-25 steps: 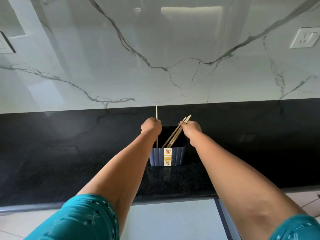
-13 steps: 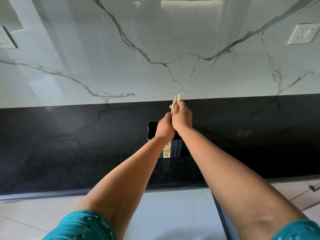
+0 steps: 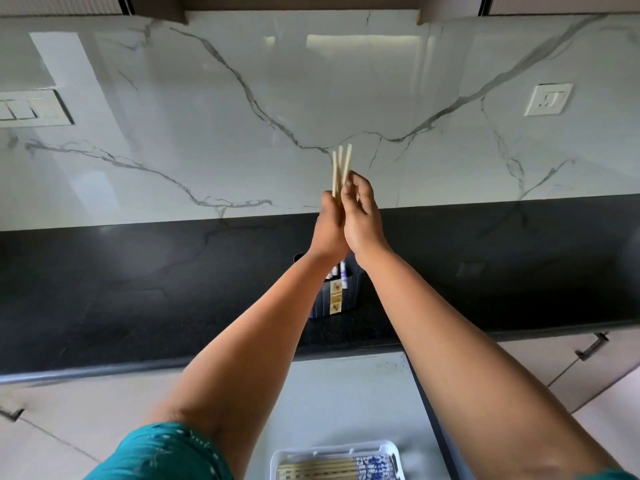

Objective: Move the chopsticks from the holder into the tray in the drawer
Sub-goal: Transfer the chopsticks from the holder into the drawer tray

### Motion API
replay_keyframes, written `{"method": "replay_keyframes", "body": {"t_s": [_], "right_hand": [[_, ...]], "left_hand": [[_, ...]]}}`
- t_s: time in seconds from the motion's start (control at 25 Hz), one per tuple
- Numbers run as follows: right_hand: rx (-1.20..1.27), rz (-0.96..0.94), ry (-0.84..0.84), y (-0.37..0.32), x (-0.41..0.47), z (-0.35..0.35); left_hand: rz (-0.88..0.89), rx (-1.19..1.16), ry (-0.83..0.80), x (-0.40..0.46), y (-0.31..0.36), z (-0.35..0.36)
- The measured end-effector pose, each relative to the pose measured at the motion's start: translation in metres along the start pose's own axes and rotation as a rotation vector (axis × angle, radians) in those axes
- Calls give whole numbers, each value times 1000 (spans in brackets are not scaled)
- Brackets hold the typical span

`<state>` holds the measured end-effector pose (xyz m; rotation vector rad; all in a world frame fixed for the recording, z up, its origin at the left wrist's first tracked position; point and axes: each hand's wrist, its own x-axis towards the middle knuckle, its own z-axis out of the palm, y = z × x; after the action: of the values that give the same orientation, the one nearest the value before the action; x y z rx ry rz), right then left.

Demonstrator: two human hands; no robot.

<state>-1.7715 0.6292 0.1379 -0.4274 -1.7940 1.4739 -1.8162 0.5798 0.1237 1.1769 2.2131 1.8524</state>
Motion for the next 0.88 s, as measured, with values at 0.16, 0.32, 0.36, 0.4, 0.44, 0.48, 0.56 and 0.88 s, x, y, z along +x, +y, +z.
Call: {"method": "replay_keyframes", "body": {"t_s": [0.16,0.32,0.36,0.4,0.44,0.48,0.56,0.88], "right_hand": [[-112,-65,-44,23,-77,-21],[-700,-215,-190,62,-141,-19],[-847,-226,-211,73,-156,-19],[-920,-207,-255,83,-170,-21],[-968,-209,-327,94,-184,-26],[-1010,-199,-411,106,-199,-33],[-1169,-197,-588,133,-226,-54],[-1408,-48,-870,201,-308,-90]], "left_hand": [[-186,-611,179,-40,21,-16],[-353,-990,242,-97,5,-24],[-410,-981,254,-119,-5,-22],[-477,-971,265,-139,-15,-20],[-560,-964,292,-158,-26,-20],[-651,-959,339,-174,-41,-24],[-832,-929,484,-202,-77,-37],[-1394,-634,401,-340,-169,-19]]}}
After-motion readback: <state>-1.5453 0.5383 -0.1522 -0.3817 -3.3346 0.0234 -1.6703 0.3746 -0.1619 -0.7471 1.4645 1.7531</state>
